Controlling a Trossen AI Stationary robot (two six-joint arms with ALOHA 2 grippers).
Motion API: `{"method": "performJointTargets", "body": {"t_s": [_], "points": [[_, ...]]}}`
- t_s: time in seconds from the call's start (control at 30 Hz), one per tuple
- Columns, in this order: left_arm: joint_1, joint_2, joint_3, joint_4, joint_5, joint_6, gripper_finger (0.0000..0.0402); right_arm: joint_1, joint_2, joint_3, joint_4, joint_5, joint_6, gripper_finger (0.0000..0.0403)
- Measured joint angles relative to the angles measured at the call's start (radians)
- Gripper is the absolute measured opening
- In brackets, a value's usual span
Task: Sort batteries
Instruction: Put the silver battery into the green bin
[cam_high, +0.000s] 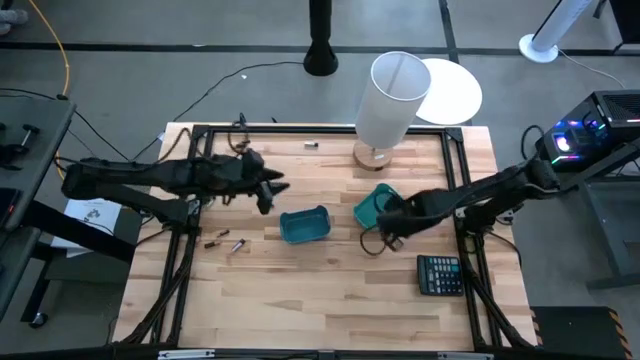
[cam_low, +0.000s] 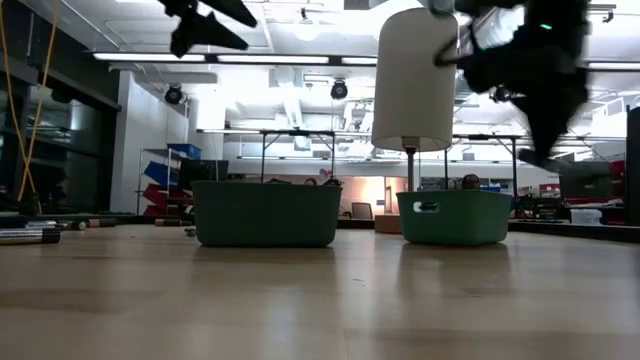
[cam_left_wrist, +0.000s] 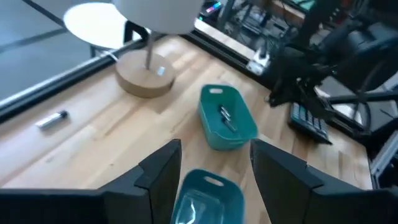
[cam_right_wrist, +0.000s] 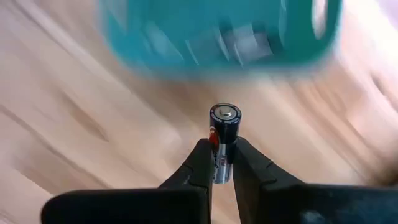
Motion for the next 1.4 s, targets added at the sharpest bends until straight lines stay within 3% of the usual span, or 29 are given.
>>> {"method": "performJointTargets", "body": {"t_s": [0.1,0.27,0.4,0.7,0.93,1.1,1.4], "points": [[0.003,-0.037,0.0,-0.059,-0.012,-0.002,0.0186,-0.067,-0.026,-0.008,0.166,0.045,-0.025,0.0019],[-0.009,-0.054,0.0,-0.168,-0.009,-0.065,0.0186,-0.169,-0.009,-0.063,0.359,0.022,-0.083,0.0025],[-0.046,-0.049,0.0,-0.239,-0.004,-0.113,0.0186,-0.212,0.01,-0.072,0.352,-0.035,-0.094,0.0067],[-0.155,-0.041,0.0,-0.397,0.035,-0.233,0.0186,-0.216,0.005,-0.072,0.287,-0.059,-0.173,0.0158],[-0.286,0.039,-0.051,-0.673,0.216,-0.505,0.0186,-0.208,0.005,-0.072,0.298,-0.099,-0.198,0.0172],[-0.35,0.141,-0.196,-0.658,0.343,-0.7,0.0186,-0.208,0.005,-0.072,0.325,-0.1,-0.201,0.0173],[-0.325,0.286,-0.308,-0.441,0.355,-0.753,0.0186,-0.209,0.004,-0.071,0.354,-0.104,-0.217,0.0174]]}}
